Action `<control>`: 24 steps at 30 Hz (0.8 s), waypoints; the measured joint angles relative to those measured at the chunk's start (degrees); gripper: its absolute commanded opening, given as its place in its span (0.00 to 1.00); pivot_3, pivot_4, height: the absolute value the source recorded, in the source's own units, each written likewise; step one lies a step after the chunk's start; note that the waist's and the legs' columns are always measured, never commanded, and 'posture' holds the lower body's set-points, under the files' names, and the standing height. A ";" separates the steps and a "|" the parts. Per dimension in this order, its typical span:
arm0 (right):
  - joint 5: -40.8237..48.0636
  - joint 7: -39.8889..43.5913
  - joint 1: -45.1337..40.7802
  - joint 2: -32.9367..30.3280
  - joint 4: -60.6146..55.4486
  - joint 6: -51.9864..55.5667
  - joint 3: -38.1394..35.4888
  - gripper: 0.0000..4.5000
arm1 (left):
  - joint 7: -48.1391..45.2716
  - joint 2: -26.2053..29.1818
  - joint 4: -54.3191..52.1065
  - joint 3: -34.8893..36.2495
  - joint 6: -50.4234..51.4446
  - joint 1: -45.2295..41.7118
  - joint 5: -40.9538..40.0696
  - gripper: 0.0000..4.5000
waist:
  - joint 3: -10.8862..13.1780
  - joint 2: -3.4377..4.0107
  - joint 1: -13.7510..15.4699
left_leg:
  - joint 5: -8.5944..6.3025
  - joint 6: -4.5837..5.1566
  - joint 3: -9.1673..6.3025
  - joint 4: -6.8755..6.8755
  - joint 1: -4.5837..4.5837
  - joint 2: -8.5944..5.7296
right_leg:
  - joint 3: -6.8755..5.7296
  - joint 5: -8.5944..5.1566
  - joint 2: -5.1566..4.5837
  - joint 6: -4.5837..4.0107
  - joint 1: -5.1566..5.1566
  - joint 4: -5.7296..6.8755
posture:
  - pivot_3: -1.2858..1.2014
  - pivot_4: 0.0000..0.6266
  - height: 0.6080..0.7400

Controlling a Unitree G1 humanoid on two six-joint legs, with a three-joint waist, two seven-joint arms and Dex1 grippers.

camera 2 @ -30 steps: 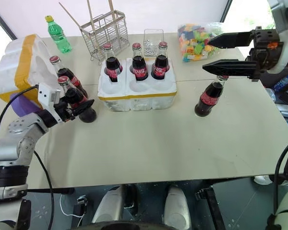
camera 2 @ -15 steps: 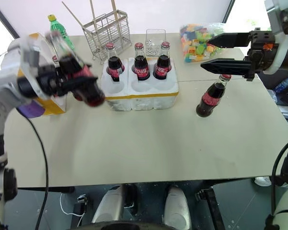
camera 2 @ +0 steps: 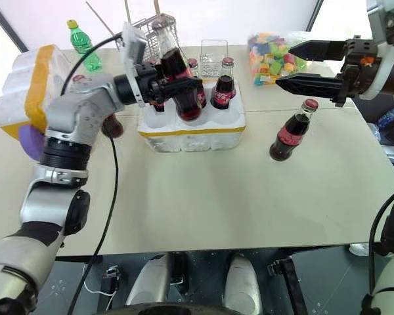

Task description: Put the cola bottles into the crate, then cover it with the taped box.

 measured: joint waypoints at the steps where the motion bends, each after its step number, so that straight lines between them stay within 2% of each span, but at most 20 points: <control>1: 0.06 -0.28 0.65 -0.01 -0.37 0.09 -0.24 1.00 | 0.63 -1.06 2.97 -0.72 -1.91 -0.58 1.92 0.61 | 0.00 0.00 0.05 | 0.00 0.00 0.00 0.00 -0.01 0.00 | 0.00 0.00 -0.01 0.00 -0.01 0.00 | 0.52 0.24 0.97; 5: 0.24 -1.19 2.33 -0.02 -2.04 0.09 -0.88 1.00 | 1.07 -3.07 8.49 -3.59 -7.27 -0.92 8.06 0.61 | 0.01 -0.02 0.16 | -0.02 0.03 0.00 0.00 -0.07 0.01 | 0.00 0.00 -0.04 0.00 -0.05 -0.03 | 0.52 0.24 0.97; 13: -0.85 -1.62 2.77 -0.46 -2.02 -1.91 -0.56 1.00 | 1.96 -5.19 8.94 -5.65 -11.15 -0.64 14.11 0.61 | 0.01 -0.02 0.20 | -0.03 0.05 -0.01 0.05 -0.06 0.07 | 0.01 0.02 -0.07 -0.02 -0.04 0.00 | 0.52 0.24 0.97; 15: -1.27 -1.55 2.78 -0.42 -1.97 -2.63 -0.05 1.00 | 3.28 -5.89 9.15 -5.75 -11.12 0.39 15.21 0.84 | 0.01 -0.02 0.18 | -0.04 0.06 -0.02 0.05 -0.06 0.08 | 0.01 0.02 -0.07 -0.02 -0.04 0.00 | 0.52 0.24 0.97; 17: -1.54 -1.34 2.78 -0.37 -1.63 -3.01 0.56 1.00 | 4.92 -6.39 9.10 -5.63 -10.91 1.32 15.88 0.99 | 0.01 -0.02 0.18 | -0.04 0.06 -0.02 0.05 -0.05 0.08 | 0.01 0.02 -0.06 -0.02 -0.05 0.01 | 0.52 0.24 0.97; 24: -2.75 -0.65 1.86 0.14 -0.26 -4.53 2.09 1.00 | 10.17 -6.89 4.56 -3.66 -5.51 3.31 15.79 0.99 | 0.00 -0.01 0.14 | -0.04 0.06 -0.04 0.08 0.00 0.13 | 0.01 0.02 -0.07 -0.02 0.01 0.03 | 0.52 0.24 0.97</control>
